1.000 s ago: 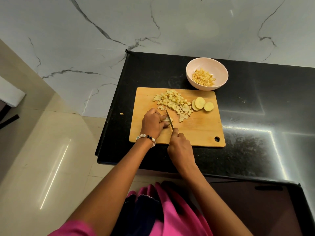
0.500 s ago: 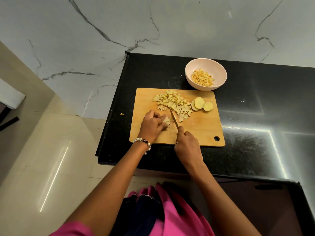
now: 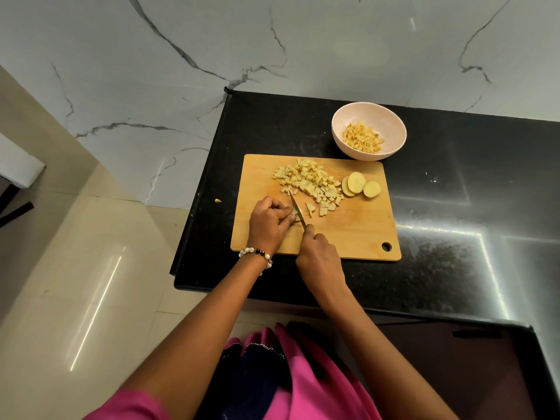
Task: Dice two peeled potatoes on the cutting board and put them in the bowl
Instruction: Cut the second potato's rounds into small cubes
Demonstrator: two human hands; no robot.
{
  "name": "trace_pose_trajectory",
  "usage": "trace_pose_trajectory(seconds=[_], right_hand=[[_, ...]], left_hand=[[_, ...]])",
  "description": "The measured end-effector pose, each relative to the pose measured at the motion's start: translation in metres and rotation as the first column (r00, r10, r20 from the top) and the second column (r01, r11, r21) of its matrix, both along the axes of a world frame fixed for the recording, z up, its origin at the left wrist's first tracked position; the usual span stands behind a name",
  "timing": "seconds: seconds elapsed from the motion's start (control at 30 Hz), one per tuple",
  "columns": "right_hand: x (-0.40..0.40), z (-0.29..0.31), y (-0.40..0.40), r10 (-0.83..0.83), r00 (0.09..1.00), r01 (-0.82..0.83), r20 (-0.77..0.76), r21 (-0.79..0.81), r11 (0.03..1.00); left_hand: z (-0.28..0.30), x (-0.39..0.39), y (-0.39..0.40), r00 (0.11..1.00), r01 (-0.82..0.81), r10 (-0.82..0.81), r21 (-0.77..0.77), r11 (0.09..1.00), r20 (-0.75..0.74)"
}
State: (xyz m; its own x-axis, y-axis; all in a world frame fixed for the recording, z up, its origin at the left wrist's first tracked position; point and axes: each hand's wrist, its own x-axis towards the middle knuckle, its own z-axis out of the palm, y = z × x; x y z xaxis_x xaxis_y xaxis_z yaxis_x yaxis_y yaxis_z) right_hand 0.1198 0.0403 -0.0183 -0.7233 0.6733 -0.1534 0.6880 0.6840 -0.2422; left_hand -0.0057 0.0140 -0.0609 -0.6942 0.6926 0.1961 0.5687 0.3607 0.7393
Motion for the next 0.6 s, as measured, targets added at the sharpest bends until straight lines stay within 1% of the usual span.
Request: trace_pose_trajectory(seconds=[0.1,0.2,0.33,0.47,0.6], right_hand=[[0.01,-0.004,-0.009,0.012,1.0,-0.012,-0.006,0.045,0.999],[0.03,-0.01,-0.019,0.013,1.0,-0.014,0.015,0.079,0.997],[0.026,-0.005,-0.01,-0.008,1.0,0.008,-0.003,0.02,1.0],[0.017,-0.001,0.008,-0.046,0.999,0.046,-0.01,0.017,0.999],[0.017,0.002,0.006,-0.051,0.996,0.045,-0.073,-0.073,0.996]], left_hand=[[-0.001,0.002,-0.001,0.999,-0.004,0.004,0.0,1.0,-0.053],[-0.002,0.002,-0.002,0.997,-0.01,0.011,0.014,1.0,-0.073],[-0.004,-0.001,-0.004,0.997,0.014,-0.012,0.024,1.0,-0.08],[-0.002,-0.002,-0.007,0.997,0.035,-0.033,0.029,0.999,-0.065],[-0.002,-0.002,-0.009,0.999,0.013,-0.01,0.08,0.997,-0.046]])
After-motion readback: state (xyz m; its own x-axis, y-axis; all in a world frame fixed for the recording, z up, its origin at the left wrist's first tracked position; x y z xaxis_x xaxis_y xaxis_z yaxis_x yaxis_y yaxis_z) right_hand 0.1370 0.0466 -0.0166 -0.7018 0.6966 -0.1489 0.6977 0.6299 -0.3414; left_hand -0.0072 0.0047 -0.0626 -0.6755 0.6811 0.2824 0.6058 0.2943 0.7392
